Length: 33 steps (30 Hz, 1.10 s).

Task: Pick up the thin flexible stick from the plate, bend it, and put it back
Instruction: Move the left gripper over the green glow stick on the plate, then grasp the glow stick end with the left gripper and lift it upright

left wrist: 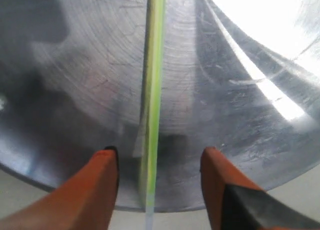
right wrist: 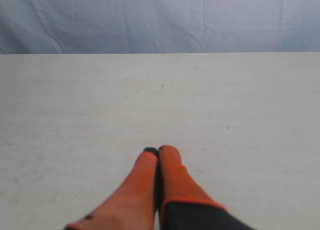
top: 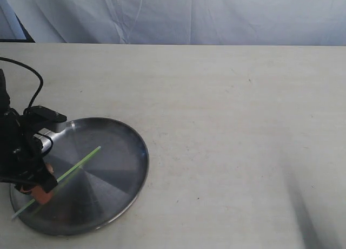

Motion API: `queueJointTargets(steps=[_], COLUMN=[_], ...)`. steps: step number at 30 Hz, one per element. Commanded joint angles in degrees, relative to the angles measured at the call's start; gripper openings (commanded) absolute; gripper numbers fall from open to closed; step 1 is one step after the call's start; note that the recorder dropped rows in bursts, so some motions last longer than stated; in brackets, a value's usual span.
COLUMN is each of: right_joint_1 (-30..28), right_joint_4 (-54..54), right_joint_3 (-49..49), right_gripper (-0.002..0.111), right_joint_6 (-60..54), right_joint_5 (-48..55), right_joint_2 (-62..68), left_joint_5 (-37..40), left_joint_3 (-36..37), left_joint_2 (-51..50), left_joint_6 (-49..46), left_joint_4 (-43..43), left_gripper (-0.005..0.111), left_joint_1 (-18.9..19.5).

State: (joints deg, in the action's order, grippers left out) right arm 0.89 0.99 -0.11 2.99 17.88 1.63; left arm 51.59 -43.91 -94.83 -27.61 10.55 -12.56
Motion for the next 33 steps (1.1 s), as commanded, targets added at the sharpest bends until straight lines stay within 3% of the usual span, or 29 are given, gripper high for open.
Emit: queueJointTargets(steps=[1,6,10,19,26,33], right_joint_1=[-0.1,-0.1,-0.1,-0.1,-0.1,-0.1], right_joint_4=[0.0,0.0,0.0,0.5,0.6,0.6], right_joint_3=[0.1,0.1,0.1,0.1,0.1,0.1], right_gripper=[0.000,0.000,0.000,0.000,0.000,0.000], right_joint_6=[-0.3,-0.3,-0.3,-0.3,-0.3,-0.3], right_joint_5=[-0.5,-0.5,-0.5,-0.5,-0.5,-0.5], right_joint_2=[-0.2,-0.2,-0.2,-0.2,-0.2,-0.2], left_joint_5=[0.2,1.0,1.1,1.1,3.2,3.3], left_joint_3=[0.2,0.2,0.2,0.2,-1.8,-3.5], left_joint_2=[-0.9,-3.4,-4.4,-4.4,-3.8,3.8], left_joint_6=[0.7,1.9,9.7,9.4,9.4,5.4], left_joint_4=[-0.3,-0.7,-7.2,-7.6,-6.1,0.1], left_gripper=[0.049,0.049,0.045,-0.001,0.000,0.000], left_joint_1=[-0.3,-0.3,-0.3,-0.3,-0.3,-2.3])
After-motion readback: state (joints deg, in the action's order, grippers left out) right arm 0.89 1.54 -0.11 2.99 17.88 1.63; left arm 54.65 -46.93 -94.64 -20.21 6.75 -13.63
